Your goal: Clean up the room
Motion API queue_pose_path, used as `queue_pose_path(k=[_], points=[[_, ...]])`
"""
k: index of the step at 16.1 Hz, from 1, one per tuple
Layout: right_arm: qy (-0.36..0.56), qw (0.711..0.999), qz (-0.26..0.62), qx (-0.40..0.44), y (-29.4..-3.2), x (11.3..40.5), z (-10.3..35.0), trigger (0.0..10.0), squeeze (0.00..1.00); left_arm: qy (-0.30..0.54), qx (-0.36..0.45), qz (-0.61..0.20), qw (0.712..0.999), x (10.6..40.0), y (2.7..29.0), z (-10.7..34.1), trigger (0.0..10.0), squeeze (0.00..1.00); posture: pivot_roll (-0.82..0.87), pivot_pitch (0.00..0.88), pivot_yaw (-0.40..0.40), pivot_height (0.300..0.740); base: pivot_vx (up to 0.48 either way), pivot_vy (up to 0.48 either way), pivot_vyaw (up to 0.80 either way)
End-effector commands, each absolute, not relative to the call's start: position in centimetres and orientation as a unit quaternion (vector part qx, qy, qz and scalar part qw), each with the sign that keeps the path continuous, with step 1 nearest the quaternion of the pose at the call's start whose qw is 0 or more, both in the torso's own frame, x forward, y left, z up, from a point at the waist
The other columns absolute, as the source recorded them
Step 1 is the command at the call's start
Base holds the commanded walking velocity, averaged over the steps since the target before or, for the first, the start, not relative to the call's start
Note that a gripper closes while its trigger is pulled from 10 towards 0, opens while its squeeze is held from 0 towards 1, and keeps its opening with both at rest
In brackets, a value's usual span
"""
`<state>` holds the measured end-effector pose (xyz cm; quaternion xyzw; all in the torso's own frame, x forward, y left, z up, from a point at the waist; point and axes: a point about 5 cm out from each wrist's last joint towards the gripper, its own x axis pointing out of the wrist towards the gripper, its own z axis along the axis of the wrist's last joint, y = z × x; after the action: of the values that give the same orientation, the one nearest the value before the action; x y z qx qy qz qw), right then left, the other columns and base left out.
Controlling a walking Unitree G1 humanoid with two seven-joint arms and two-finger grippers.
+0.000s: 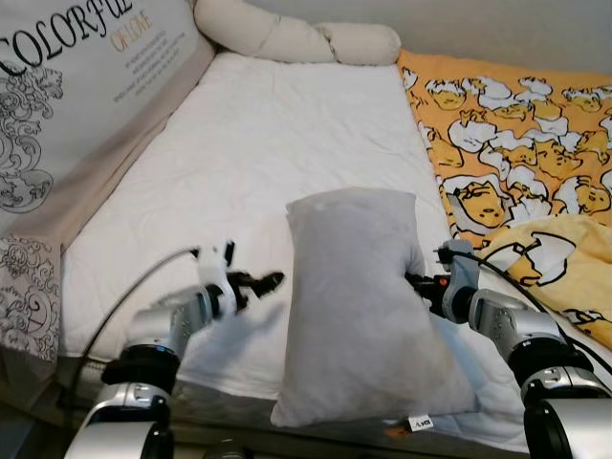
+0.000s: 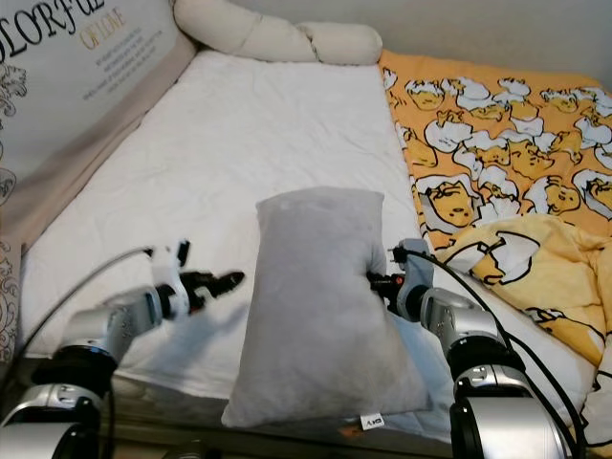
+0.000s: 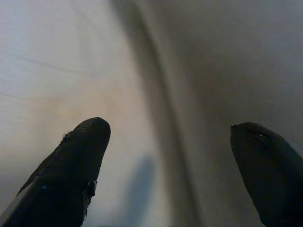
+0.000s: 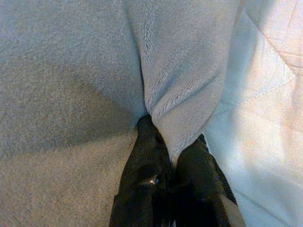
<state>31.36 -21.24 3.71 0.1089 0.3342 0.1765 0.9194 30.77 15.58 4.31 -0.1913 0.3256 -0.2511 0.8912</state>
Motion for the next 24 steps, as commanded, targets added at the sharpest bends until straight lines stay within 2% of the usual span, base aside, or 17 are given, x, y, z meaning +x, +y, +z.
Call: queue_pose_path(k=[1, 8, 9, 10, 11, 15, 17, 18, 19, 20, 21, 24], points=[[0.318, 0.925, 0.176, 0.109, -21.1, 32.1, 4.5, 0.0, 0.0, 0.326, -0.198, -0.281, 0.881, 31.0, 14.6, 4.7, 10.0, 1.0, -0.01, 0.0, -0.026, 0.74, 0.0, 0.0, 0.0], [0.319, 0.92, 0.194, 0.117, -20.3, 32.3, 4.6, 0.0, 0.0, 0.277, -0.351, -0.356, 0.821, 31.5, 11.9, 5.9, 10.0, 1.0, -0.02, 0.0, -0.04, 0.74, 0.0, 0.0, 0.0], [0.319, 0.92, 0.195, 0.118, -20.1, 32.3, 4.6, 0.0, 0.0, 0.269, -0.365, -0.359, 0.816, 31.6, 11.9, 6.0, 10.0, 0.87, -0.02, 0.0, -0.04, 0.74, 0.0, 0.0, 0.0], [0.319, 0.92, 0.196, 0.118, -20.1, 32.3, 4.6, 0.0, 0.0, 0.262, -0.376, -0.358, 0.813, 31.6, 11.9, 6.1, 10.0, 0.62, -0.02, 0.0, -0.041, 0.74, 0.0, 0.0, 0.0], [0.32, 0.919, 0.197, 0.12, -20.0, 32.3, 4.5, 0.0, 0.0, 0.264, -0.382, -0.365, 0.807, 31.5, 11.9, 6.1, 10.0, 0.0, -0.01, 0.0, -0.042, 0.74, 0.0, 0.0, 0.0], [0.314, 0.917, 0.208, 0.13, -19.3, 32.6, 4.8, 0.0, 0.0, 0.359, -0.255, -0.402, 0.803, 29.7, 10.5, 3.7, 10.0, 0.0, -0.01, 0.0, -0.041, 0.74, 0.0, 0.0, 0.0], [0.308, 0.916, 0.216, 0.137, -18.8, 32.8, 5.0, 0.0, 0.0, 0.367, -0.227, -0.424, 0.796, 29.4, 10.0, 3.7, 10.0, 0.0, 0.0, 0.0, -0.041, 0.74, 0.0, 0.0, 0.0], [0.306, 0.916, 0.219, 0.141, -18.5, 32.9, 5.1, 0.0, 0.0, 0.366, -0.217, -0.437, 0.792, 29.4, 9.7, 3.9, 8.5, 0.0, 0.0, 0.0, -0.043, 0.74, 0.0, 0.0, 0.0], [0.305, 0.915, 0.223, 0.143, -18.2, 32.9, 5.0, 0.0, 0.0, 0.363, -0.215, -0.443, 0.791, 29.4, 9.4, 4.1, 6.2, 0.0, 0.0, 0.0, -0.042, 0.74, 0.0, 0.0, 0.0], [0.304, 0.914, 0.228, 0.144, -17.8, 32.8, 4.9, 0.0, 0.0, 0.362, -0.217, -0.442, 0.792, 29.5, 9.3, 4.2, 2.6, 0.0, 0.0, 0.0, -0.043, 0.74, 0.0, 0.0, 0.0], [0.299, 0.913, 0.236, 0.144, -17.5, 32.8, 5.0, 0.0, 0.0, 0.362, -0.215, -0.44, 0.793, 29.6, 9.4, 4.3, 0.0, 0.0, 0.0, 0.0, -0.044, 0.74, 0.0, 0.0, 0.0], [0.282, 0.913, 0.247, 0.159, -16.8, 32.9, 5.2, 0.0, 0.0, 0.36, -0.209, -0.434, 0.799, 29.9, 9.4, 4.4, 0.0, 0.0, 0.0, 0.0, -0.046, 0.74, 0.0, 0.0, 0.0]])
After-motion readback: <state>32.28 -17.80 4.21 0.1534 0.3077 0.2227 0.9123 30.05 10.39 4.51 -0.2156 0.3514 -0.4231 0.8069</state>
